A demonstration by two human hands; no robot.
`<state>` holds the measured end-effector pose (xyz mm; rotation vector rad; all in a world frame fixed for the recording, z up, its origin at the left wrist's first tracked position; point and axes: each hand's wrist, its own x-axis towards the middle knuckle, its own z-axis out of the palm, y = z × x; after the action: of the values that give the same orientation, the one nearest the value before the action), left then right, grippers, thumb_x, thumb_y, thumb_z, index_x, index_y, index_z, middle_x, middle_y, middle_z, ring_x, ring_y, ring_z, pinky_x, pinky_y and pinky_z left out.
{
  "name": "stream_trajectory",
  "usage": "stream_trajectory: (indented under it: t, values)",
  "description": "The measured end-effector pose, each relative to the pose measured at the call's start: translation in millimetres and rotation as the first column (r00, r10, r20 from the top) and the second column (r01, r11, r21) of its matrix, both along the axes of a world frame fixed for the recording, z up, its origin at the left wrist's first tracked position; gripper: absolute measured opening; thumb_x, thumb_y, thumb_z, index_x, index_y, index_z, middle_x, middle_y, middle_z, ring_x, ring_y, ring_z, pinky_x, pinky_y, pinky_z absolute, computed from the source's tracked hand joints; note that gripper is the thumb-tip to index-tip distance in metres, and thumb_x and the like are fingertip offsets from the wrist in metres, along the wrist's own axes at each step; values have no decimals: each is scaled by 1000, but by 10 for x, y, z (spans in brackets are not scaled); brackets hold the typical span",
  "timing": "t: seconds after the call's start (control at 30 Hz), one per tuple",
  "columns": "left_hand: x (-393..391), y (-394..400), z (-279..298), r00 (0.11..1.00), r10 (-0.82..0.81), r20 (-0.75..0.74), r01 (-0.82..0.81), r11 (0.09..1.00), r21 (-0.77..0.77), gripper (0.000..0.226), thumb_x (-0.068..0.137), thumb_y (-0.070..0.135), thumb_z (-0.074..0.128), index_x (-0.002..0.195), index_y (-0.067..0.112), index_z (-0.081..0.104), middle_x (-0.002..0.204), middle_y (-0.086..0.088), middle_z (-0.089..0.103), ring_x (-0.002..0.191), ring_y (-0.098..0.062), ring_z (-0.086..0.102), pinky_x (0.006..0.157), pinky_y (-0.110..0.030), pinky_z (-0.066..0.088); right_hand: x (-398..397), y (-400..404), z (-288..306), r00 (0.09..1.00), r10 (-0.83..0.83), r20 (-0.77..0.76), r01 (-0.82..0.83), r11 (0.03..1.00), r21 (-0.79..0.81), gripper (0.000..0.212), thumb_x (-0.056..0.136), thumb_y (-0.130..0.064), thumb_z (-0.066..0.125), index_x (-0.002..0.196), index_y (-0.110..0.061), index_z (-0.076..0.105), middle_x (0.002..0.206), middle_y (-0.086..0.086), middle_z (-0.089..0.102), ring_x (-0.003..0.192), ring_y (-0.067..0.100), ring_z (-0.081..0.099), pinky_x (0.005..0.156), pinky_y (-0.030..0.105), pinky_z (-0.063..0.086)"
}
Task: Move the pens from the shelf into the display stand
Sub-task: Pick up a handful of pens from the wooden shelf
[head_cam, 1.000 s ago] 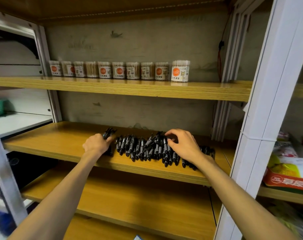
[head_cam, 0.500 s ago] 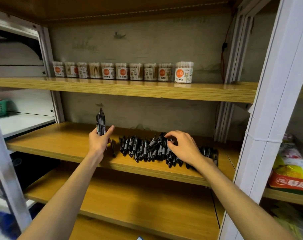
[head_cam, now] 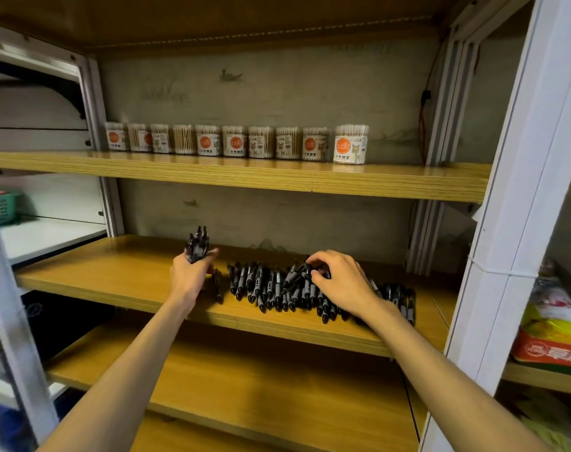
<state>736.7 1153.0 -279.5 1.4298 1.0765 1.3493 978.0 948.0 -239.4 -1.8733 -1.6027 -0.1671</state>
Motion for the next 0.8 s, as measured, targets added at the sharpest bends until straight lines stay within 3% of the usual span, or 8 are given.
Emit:
stream_trajectory:
  t: [0.13, 0.3, 0.5, 0.63, 0.7, 0.8]
  values:
    - [15, -43, 100, 998, -35, 47, 33, 998, 52, 13, 92, 34, 72, 93, 23, 67, 82, -1, 70, 74, -17, 64, 67, -29, 49, -15, 5, 36, 1000, 5, -2, -4, 1000, 4, 26, 97, -26, 61, 122, -30, 66, 122, -10, 65, 112, 12, 58, 97, 35, 47]
    - [13, -91, 145, 997, -42, 64, 34, 993, 111, 11, 95, 30, 69, 94, 26, 59, 92, -2, 66, 83, -19, 59, 80, -40, 49, -29, -4, 48, 1000, 5, 1, -5, 1000, 0, 26, 98, -27, 61, 123, -30, 65, 124, -9, 65, 116, 13, 58, 102, 37, 46]
    - [20, -105, 134, 993, -97, 69, 92, 993, 69, 14, 93, 45, 68, 90, 32, 66, 90, 10, 67, 89, -7, 57, 84, -33, 39, -32, -17, 34, 1000, 0, 7, 0, 1000, -10, 25, 98, -26, 61, 123, -29, 66, 122, -9, 65, 116, 14, 58, 106, 41, 45]
    - [27, -80, 127, 999, -52, 4, 52, 998, 31, 22, 93, 47, 68, 94, 25, 71, 93, -2, 72, 89, -20, 62, 77, -35, 44, -50, -21, 31, 1000, 1, 18, -1, 1000, -21, 26, 98, -27, 60, 124, -29, 65, 121, -9, 65, 114, 14, 59, 105, 41, 44]
    - [39, -85, 127, 999, -32, 22, 31, 999, 40, 20, 95, 44, 66, 95, 24, 72, 89, -2, 74, 84, -20, 65, 75, -33, 46, -50, -26, 35, 1000, 2, 18, -1, 1000, -17, 26, 98, -27, 60, 124, -29, 65, 119, -10, 65, 113, 13, 59, 105, 40, 45]
    - [45, -82, 95, 999, -42, -29, 43, 999, 30, 13, 93, 31, 72, 82, 24, 69, 77, 0, 71, 76, -19, 64, 69, -31, 48, -51, -33, 51, 1000, 2, 19, -2, 1000, -11, 26, 98, -26, 61, 124, -29, 65, 119, -10, 66, 113, 12, 59, 104, 38, 45]
